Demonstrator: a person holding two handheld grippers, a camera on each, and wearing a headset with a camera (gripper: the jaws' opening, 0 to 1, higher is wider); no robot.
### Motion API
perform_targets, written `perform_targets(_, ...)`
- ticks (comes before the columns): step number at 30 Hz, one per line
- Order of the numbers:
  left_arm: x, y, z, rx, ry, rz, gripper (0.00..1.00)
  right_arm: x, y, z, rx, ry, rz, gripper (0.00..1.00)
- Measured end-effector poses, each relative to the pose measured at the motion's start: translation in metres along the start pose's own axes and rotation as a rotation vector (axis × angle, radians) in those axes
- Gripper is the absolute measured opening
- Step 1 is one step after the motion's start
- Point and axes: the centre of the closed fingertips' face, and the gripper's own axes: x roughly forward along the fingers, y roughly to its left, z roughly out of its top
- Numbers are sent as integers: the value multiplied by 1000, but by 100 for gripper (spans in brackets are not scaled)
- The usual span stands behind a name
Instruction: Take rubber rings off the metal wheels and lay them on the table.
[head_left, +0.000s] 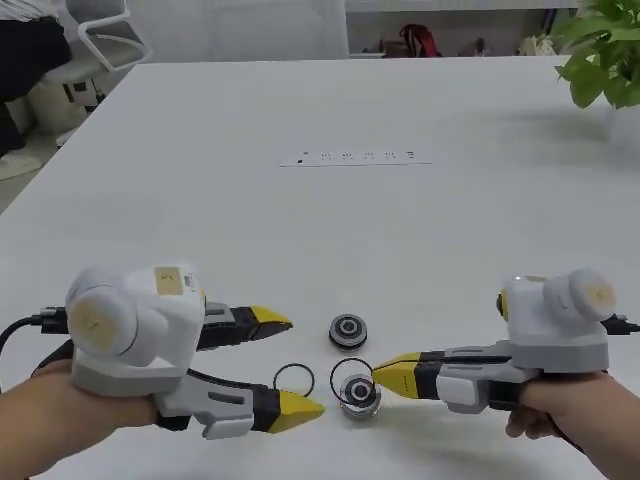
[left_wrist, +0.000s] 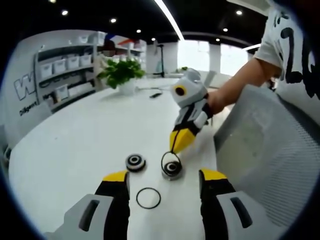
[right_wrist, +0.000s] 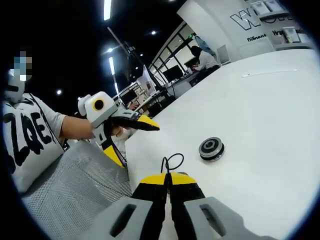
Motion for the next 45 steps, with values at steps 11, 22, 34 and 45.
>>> perform_targets(11,-12,6,-3,-13,1,22,59,0,1,6,-3,-6,7,0)
perform_targets(22,-17,6,-4,-23,-2,37,61,4,3,12,-11,-9,19,0)
perform_targets(34,-23,6,-5,-35,-9,50,62,6,7,21,-24,-15,33,0)
perform_targets(45,-32,8,-8,-42,-10,69,63,9,12,28,-36,-12,46,0)
